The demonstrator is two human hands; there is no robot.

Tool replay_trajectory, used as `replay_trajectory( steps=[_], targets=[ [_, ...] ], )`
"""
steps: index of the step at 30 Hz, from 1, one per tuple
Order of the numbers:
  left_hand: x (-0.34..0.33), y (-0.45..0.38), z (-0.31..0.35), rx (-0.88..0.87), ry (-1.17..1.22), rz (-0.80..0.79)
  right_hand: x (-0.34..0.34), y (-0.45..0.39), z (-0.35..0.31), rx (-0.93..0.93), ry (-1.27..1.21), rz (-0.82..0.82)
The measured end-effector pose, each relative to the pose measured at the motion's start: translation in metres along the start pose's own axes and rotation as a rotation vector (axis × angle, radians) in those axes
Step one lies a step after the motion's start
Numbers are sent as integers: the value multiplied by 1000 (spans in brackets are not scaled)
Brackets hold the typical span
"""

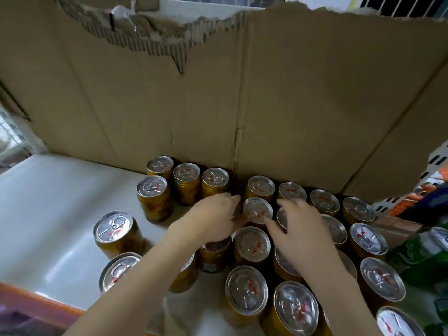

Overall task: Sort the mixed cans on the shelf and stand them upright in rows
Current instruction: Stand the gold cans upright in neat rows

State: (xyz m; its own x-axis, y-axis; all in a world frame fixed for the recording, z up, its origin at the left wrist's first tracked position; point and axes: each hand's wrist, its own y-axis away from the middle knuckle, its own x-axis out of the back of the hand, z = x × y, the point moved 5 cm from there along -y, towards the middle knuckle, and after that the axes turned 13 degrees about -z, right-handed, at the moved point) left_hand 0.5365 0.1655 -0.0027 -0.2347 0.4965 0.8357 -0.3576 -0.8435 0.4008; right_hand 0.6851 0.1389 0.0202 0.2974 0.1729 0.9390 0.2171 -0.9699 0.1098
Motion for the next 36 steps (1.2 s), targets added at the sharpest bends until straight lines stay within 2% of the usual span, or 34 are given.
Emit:
replay_trajectory(
  steps=[5, 10, 14, 21, 24, 27, 31, 36],
  targets=[
    [18, 29, -42, -15, -38, 66, -5, -6, -34, 59, -12, 45],
    [62, 44, -90, -55, -156, 257, -15, -44, -79, 80, 55, -38],
    [84, 34, -108, -59, -262, 288, -17, -80, -101, 16, 135, -82],
    [83, -7, -112, 43, -513, 67, -38, -109, -110, -83, 154, -181],
    [81, -17, -114, 60, -572, 81, -39, -109, -109, -81, 57, -144],
    [82, -19, -113, -33, -575, 117, -32, -105, -103, -103, 28, -123],
    [75, -22, -103, -264, -467, 6, -11, -103, -94, -110, 91, -115],
    [69, -23, -88, -298, -486, -88, -13, -102, -87, -79, 98, -135]
  ],
)
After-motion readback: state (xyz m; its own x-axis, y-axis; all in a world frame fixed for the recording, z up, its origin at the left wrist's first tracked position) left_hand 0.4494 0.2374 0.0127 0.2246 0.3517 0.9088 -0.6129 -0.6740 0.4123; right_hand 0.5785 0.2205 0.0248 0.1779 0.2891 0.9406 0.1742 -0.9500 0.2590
